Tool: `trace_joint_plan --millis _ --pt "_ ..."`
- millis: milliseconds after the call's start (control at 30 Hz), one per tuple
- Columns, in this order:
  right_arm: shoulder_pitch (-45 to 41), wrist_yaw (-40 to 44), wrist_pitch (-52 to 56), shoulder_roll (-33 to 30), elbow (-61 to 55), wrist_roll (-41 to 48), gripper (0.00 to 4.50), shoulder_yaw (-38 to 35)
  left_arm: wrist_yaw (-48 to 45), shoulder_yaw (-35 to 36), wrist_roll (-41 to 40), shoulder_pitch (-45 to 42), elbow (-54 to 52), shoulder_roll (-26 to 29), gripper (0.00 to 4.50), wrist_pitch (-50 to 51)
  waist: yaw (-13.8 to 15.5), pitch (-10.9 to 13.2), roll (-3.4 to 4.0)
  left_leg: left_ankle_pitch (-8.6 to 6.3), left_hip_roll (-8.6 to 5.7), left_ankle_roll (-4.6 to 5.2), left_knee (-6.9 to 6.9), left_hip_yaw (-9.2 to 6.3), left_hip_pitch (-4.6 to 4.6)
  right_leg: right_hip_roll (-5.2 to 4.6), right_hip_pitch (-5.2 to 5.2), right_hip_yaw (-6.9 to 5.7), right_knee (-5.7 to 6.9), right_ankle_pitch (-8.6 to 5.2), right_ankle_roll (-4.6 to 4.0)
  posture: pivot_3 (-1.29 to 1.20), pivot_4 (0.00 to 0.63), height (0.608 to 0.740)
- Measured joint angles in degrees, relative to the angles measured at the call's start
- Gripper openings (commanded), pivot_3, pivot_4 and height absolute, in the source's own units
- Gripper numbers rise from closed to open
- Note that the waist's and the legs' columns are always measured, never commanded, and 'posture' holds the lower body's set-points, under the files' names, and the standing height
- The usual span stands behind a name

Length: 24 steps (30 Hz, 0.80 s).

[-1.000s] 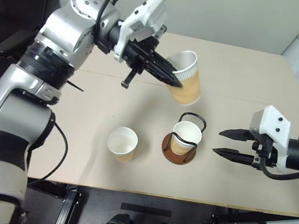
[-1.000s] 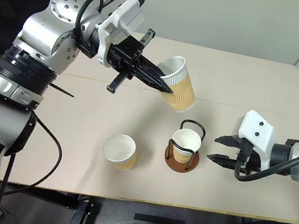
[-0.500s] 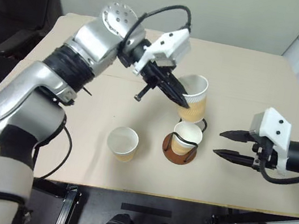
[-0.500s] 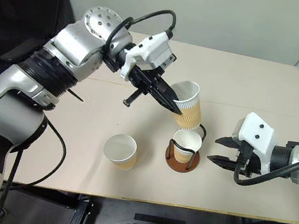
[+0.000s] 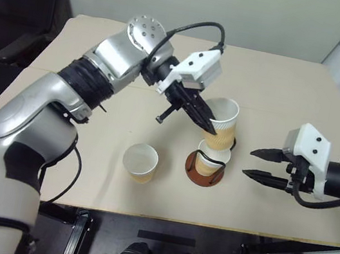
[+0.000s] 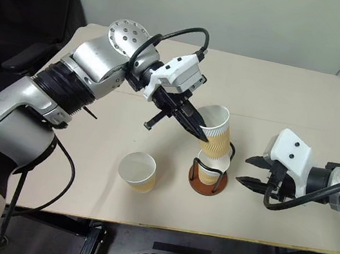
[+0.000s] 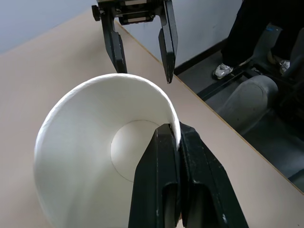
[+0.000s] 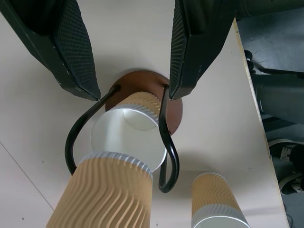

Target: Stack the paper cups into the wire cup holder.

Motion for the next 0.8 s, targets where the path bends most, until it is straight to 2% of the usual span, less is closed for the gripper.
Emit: trace_joint_plan --millis 333,800 --pt "-0.01 -0.85 0.3 0.03 -0.76 0.61 2.27 -0.05 0.0 -0.48 3.31 0.34 2.36 -2.57 0.02 -5.53 0.07 0.0 0.0 -0.01 0.01 0.01 0.03 0.0 0.0 -0.01 0.02 0.0 0.01 0.0 0.01 0.0 0.15 0.74" --pt "0.3 -1.17 0.7 0.02 -1.0 1.18 2.27 -0.26 0.0 -2.87 5.58 1.25 3.19 -2.55 0.02 -7.83 0.07 0.0 0.0 -0.01 0.01 0.01 0.04 0.0 -0.01 0.0 0.02 0.0 0.01 0.0 0.01 0.0 0.15 0.74"
